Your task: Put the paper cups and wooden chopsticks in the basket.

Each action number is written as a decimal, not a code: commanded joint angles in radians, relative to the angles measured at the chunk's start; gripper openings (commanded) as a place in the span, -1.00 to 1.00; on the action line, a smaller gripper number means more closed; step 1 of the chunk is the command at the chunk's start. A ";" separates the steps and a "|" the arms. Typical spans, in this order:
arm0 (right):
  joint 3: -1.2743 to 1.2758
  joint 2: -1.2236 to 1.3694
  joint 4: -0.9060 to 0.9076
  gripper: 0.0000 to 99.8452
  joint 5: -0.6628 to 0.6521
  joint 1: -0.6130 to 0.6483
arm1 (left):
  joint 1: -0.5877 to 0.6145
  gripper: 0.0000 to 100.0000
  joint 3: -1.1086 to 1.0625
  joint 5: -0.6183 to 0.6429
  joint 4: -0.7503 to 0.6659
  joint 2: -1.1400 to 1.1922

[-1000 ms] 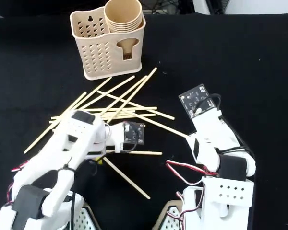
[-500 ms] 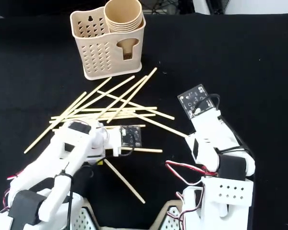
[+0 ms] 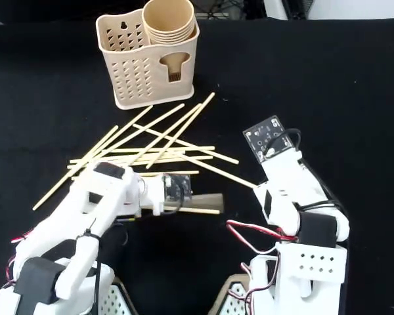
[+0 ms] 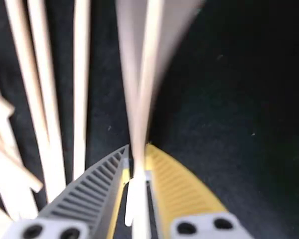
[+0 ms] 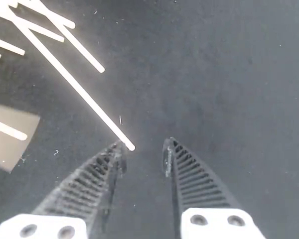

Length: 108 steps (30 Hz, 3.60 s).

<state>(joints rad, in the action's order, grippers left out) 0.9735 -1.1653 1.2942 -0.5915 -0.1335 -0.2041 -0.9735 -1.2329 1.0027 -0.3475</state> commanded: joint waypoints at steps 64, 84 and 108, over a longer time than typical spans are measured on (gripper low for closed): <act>0.050 -0.015 -0.020 -0.72 0.000 0.006 | -0.082 -0.92 0.329 0.000 0.112 0.302; 0.053 -0.015 -0.012 -0.72 0.002 0.006 | -0.070 -0.91 0.131 0.084 -0.017 0.066; 0.051 -0.015 0.020 -0.72 -0.005 0.006 | -0.068 -0.73 0.251 0.083 -0.083 0.301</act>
<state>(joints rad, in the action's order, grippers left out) 1.0288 -1.1669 1.3157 -0.5915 -0.1335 -0.2731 -0.7373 -1.1592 0.9137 -0.0269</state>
